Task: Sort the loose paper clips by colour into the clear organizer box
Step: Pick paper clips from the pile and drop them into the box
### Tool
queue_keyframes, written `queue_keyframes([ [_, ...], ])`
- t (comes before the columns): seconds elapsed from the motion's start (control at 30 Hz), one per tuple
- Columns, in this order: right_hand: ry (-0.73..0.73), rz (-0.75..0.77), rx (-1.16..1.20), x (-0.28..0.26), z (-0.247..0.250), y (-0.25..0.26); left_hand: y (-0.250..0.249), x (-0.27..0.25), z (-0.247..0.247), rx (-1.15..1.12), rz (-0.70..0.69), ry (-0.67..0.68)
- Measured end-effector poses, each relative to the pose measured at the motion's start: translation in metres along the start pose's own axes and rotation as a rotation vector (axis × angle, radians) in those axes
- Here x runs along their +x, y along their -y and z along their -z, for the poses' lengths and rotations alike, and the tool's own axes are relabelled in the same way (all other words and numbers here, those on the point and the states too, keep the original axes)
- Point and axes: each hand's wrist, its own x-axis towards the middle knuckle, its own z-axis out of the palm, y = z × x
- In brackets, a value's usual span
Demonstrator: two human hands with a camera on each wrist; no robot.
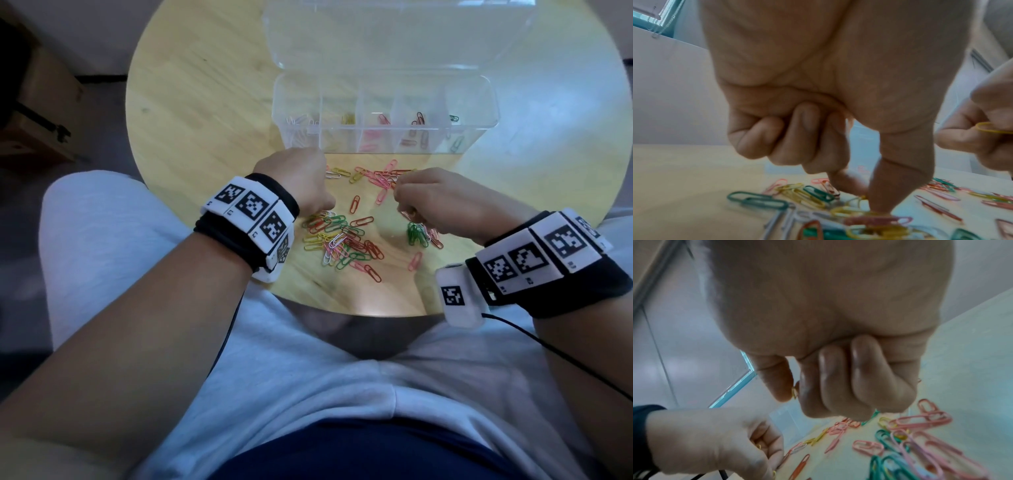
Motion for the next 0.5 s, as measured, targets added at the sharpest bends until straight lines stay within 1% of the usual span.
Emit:
queue_keyframes([
  [0.13, 0.072, -0.036, 0.204, 0.000, -0.001, 0.000, -0.002, 0.000, -0.001, 0.056, -0.052, 0.040],
  [0.23, 0.138, -0.033, 0.379, -0.002, -0.002, 0.000, -0.003, 0.001, -0.001, -0.003, -0.095, 0.033],
  [0.3, 0.188, -0.017, 0.451, -0.003, -0.006, 0.001, -0.003, 0.001, 0.003, -0.134, -0.128, 0.020],
  [0.4, 0.280, -0.010, 0.488, -0.005, -0.016, 0.002, -0.001, -0.004, 0.013, -0.412, -0.172, 0.027],
  [0.5, 0.360, 0.022, 0.478, -0.007, -0.028, 0.006, 0.004, -0.008, 0.018, -0.602, -0.149, 0.056],
])
